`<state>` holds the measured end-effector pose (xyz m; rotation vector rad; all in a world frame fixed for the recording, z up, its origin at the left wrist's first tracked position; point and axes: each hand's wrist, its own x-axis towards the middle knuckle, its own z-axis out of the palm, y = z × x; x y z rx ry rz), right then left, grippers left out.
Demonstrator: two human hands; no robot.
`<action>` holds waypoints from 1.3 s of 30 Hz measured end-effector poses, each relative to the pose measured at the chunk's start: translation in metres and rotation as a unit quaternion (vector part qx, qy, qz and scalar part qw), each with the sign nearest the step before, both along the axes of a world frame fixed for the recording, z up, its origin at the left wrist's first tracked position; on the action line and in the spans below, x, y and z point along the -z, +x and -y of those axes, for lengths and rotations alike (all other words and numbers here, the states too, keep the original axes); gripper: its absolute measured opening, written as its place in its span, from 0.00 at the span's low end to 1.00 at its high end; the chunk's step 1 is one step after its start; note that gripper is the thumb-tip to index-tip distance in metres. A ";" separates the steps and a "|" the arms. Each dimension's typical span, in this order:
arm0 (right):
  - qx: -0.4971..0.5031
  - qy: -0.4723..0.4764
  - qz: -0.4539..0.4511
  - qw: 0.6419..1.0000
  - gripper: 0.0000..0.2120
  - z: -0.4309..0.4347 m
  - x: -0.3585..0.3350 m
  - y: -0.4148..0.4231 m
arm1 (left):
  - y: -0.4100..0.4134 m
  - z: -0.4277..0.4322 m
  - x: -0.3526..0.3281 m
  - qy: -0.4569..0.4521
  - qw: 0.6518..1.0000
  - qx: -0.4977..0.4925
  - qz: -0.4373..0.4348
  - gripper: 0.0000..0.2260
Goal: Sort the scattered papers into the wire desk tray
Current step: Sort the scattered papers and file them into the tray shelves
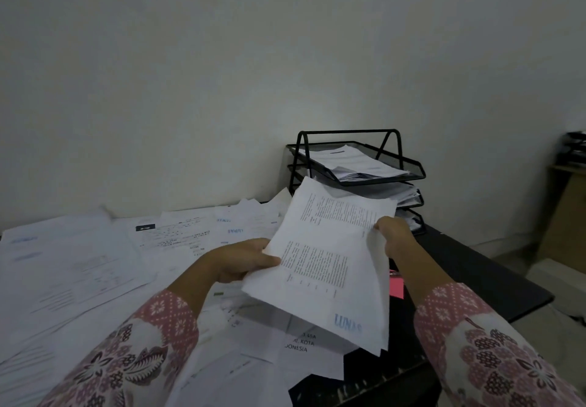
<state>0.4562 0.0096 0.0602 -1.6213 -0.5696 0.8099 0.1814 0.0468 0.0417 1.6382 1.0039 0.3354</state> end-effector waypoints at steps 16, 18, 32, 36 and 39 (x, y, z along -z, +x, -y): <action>0.051 0.007 0.034 0.998 0.17 0.005 -0.002 0.057 | 0.042 0.006 -0.020 -0.064 0.993 0.090 0.033 0.15; 0.056 0.002 0.023 0.998 0.15 0.005 -0.001 0.061 | 0.047 0.008 -0.019 -0.051 0.995 0.080 0.025 0.14; -0.013 0.050 -0.064 0.997 0.15 0.008 -0.004 0.072 | 0.088 -0.005 -0.025 -0.025 0.988 -0.085 0.128 0.11; -0.036 0.026 -0.065 0.997 0.10 0.011 -0.002 0.083 | 0.107 -0.011 -0.029 -0.025 0.985 -0.105 0.136 0.12; -0.039 0.024 -0.078 0.996 0.06 0.012 0.000 0.091 | 0.122 -0.015 -0.029 -0.026 0.978 -0.134 0.156 0.14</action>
